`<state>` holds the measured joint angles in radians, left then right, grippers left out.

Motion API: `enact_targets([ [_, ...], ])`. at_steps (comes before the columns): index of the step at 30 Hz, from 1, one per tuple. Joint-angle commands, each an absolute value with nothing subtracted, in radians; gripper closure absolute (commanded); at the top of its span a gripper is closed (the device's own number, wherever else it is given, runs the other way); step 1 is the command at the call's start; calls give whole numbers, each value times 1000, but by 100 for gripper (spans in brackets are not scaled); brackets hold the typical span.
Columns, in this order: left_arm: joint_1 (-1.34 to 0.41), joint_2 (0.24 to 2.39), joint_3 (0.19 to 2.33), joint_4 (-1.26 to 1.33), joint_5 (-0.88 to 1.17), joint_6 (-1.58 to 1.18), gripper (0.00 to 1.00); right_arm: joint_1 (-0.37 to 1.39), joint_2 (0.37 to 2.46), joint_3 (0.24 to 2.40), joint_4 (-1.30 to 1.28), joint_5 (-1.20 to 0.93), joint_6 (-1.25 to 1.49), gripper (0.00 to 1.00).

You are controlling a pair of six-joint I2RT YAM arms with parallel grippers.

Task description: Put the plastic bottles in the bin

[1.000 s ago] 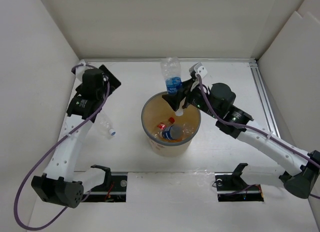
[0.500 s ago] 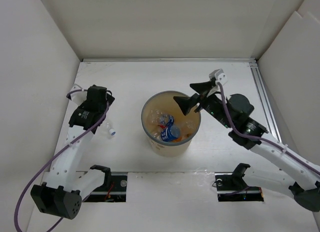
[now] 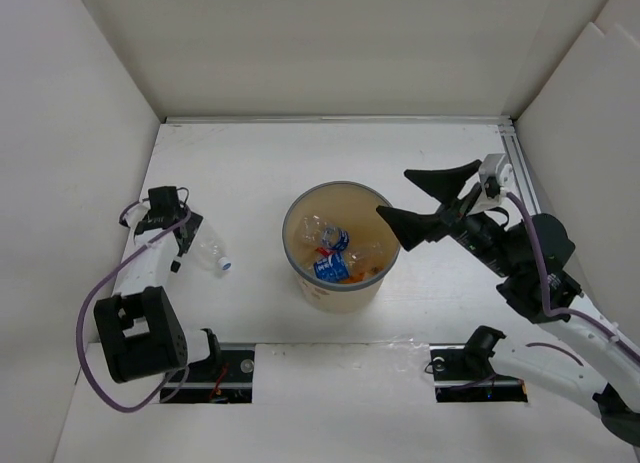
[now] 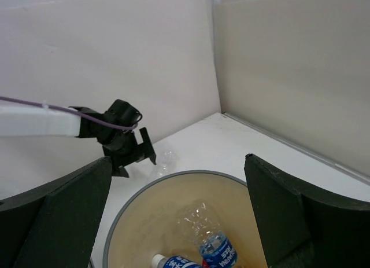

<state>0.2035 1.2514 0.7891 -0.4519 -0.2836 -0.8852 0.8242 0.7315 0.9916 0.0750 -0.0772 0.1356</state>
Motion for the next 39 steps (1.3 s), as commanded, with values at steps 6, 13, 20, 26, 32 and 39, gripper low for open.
enact_targets([
  [6, 215, 1330, 845, -255, -140, -841, 0, 822, 721, 983, 71, -135, 133, 0],
  [13, 215, 1440, 891, -210, -106, -850, 0, 822, 744, 992, 71, -146, 124, 0],
  [20, 181, 1611, 1018, -106, -5, -859, 0, 822, 744, 992, 71, -137, 115, 0],
  [26, 95, 1638, 1138, -133, -29, -868, 0, 822, 753, 992, 71, -137, 115, 0],
  [32, 37, 1611, 1193, -143, -5, -833, 0, 822, 776, 1003, 48, -106, 115, 0],
  [39, -130, 1732, 1477, -291, 108, -593, 0, 822, 770, 1026, 29, -51, 133, 0],
])
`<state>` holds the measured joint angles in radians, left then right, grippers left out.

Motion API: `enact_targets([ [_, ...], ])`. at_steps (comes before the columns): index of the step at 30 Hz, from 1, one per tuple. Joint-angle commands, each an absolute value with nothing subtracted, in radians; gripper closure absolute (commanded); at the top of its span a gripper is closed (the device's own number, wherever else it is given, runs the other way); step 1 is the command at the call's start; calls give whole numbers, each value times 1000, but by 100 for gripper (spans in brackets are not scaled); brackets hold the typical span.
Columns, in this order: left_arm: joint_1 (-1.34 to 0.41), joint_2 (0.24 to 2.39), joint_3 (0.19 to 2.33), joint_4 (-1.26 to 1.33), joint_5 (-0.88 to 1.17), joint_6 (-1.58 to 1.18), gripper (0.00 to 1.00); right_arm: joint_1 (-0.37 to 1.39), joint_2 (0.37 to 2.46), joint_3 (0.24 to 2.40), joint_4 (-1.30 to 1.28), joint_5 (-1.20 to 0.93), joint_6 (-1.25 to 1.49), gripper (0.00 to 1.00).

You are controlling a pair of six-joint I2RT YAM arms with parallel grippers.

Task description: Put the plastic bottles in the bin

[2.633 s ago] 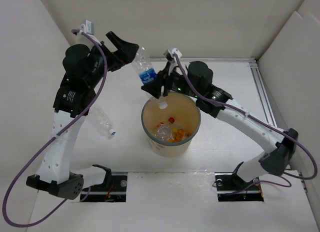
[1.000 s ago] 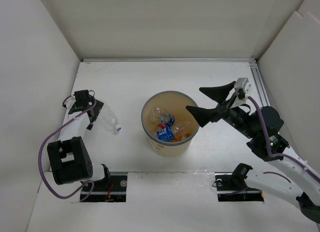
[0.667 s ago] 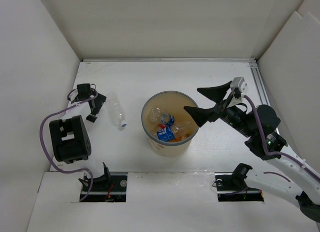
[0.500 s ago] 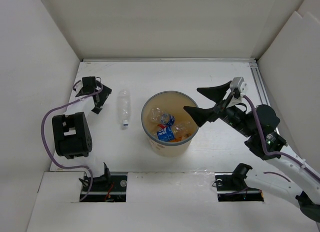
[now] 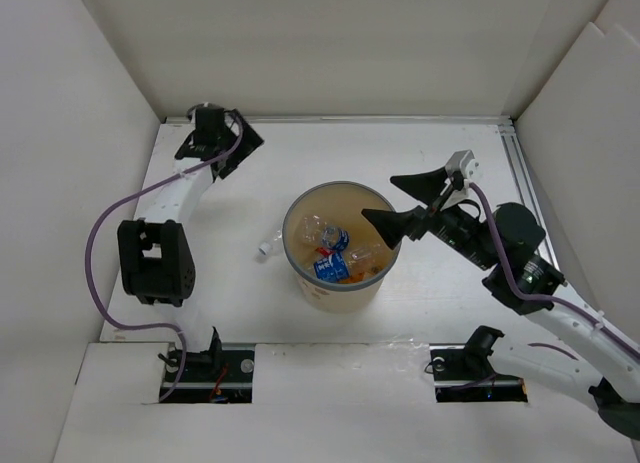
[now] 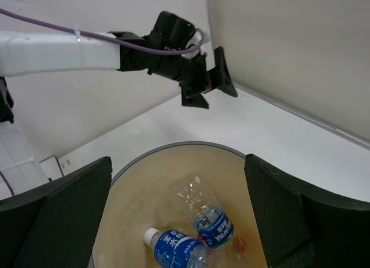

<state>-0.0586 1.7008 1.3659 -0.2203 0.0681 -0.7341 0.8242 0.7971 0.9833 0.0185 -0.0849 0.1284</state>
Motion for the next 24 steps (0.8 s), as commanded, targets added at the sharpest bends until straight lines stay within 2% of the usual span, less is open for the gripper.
enact_targets([
  [1, -174, 1744, 1527, -310, 82, -572, 0, 822, 770, 1026, 29, -51, 133, 0],
  [10, -238, 1804, 1601, -402, 158, -397, 0, 822, 761, 1083, -60, -49, 133, 0],
  [24, -267, 1753, 1522, -509, 324, -247, 0, 822, 752, 1121, -163, -78, 112, 0],
])
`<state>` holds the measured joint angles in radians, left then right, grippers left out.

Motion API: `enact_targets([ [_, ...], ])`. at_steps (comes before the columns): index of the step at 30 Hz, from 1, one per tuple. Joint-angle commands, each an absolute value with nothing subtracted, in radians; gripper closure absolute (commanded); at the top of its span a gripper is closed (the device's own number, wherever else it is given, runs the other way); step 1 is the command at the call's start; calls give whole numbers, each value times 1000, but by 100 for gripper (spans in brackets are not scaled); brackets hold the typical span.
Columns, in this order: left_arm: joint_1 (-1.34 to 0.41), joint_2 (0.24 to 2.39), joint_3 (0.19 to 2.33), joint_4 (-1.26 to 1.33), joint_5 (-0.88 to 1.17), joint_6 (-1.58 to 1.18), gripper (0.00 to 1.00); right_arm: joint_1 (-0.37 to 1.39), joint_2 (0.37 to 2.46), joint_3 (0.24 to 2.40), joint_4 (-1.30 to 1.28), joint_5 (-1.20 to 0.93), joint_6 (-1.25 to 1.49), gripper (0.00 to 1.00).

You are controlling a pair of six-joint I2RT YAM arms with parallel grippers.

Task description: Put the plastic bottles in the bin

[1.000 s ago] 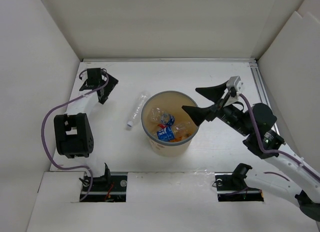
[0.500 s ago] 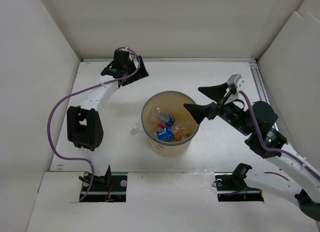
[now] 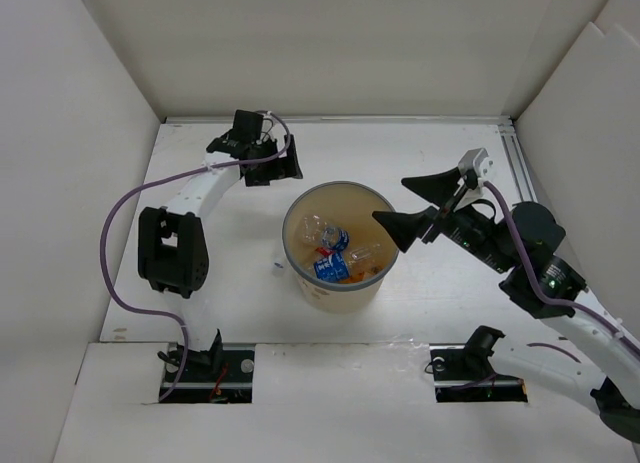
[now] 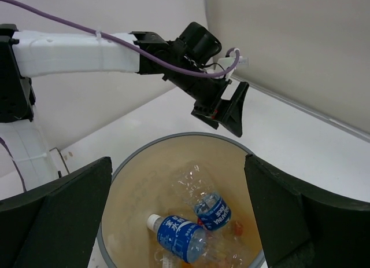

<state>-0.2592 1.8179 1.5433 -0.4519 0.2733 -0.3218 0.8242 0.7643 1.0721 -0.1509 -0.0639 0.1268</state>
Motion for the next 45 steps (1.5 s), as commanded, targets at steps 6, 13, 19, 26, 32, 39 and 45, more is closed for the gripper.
enact_targets([
  [6, -339, 1799, 1487, -543, 261, -236, 0, 822, 752, 1143, -201, -87, 103, 0],
  [13, -362, 1908, 1453, -508, 149, -336, 0, 822, 724, 1143, -210, -120, 103, 0],
  [19, -362, 1976, 1441, -508, 14, -416, 0, 822, 715, 1143, -219, -120, 103, 0],
  [26, -339, 2008, 1431, -474, -17, -478, 32, 822, 706, 1143, -210, -111, 103, 0],
  [32, -276, 1910, 1431, -465, -17, -512, 100, 822, 716, 1173, -210, -89, 103, 0],
  [39, -233, 1761, 1526, -502, -61, -523, 100, 822, 794, 1253, -173, -46, 94, 0],
  [45, -233, 1606, 1765, -440, -31, -502, 100, 781, 1009, 1472, -164, -130, 94, 0],
])
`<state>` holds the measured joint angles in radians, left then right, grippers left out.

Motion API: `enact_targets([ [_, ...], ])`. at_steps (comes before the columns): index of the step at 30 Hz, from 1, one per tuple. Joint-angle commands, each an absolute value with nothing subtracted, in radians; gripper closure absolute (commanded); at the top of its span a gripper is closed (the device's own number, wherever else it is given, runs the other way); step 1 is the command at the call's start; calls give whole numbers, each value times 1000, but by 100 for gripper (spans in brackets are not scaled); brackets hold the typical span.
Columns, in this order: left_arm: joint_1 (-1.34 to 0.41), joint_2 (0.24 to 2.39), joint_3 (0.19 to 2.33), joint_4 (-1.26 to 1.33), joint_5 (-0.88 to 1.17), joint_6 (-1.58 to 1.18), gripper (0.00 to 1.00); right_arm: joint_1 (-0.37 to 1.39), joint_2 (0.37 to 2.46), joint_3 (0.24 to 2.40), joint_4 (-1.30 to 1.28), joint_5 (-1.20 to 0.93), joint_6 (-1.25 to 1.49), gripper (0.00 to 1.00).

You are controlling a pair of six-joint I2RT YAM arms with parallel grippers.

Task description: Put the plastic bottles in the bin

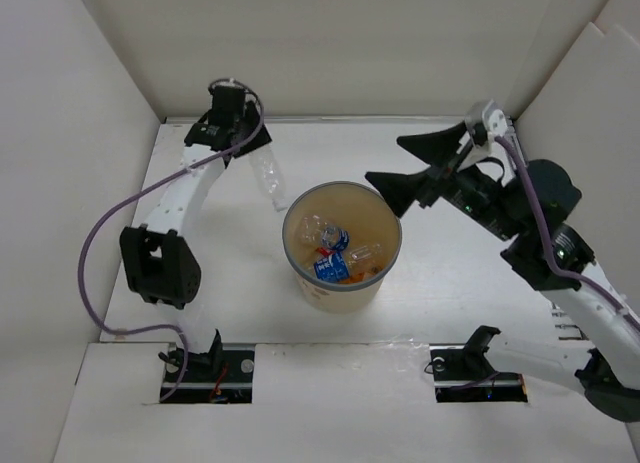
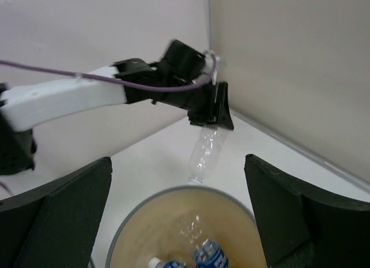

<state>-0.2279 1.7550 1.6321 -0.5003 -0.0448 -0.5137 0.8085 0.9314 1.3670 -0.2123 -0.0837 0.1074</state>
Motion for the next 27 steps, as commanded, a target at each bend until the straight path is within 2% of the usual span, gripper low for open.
enact_targets([
  [1, -233, 1580, 1801, -427, -20, -502, 100, 772, 1079, 1503, -164, -153, 94, 0],
  [5, -233, 1548, 1981, -402, 170, -489, 100, 749, 1261, 1656, -164, -248, 94, 0],
  [9, -233, 1503, 2017, -329, 367, -506, 100, 749, 1420, 1793, -137, -333, 115, 0],
  [12, -233, 1448, 1973, -250, 475, -563, 100, 749, 1531, 1896, -118, -383, 153, 0],
  [14, -233, 1419, 1950, -224, 476, -572, 100, 749, 1580, 1965, -88, -469, 199, 0],
  [23, -256, 1295, 1731, 30, 647, -721, 100, 778, 1750, 2077, -11, -543, 339, 0],
  [24, -256, 1281, 1717, 46, 647, -721, 100, 778, 1762, 2086, -2, -543, 359, 9],
  [25, -256, 1281, 1707, 60, 661, -735, 98, 778, 1773, 2086, -2, -561, 368, 22],
  [26, -265, 1272, 1697, 70, 661, -735, 94, 778, 1785, 2086, -2, -571, 368, 34],
  [27, -265, 1272, 1683, 71, 661, -735, 87, 778, 1786, 2086, -2, -571, 379, 51],
])
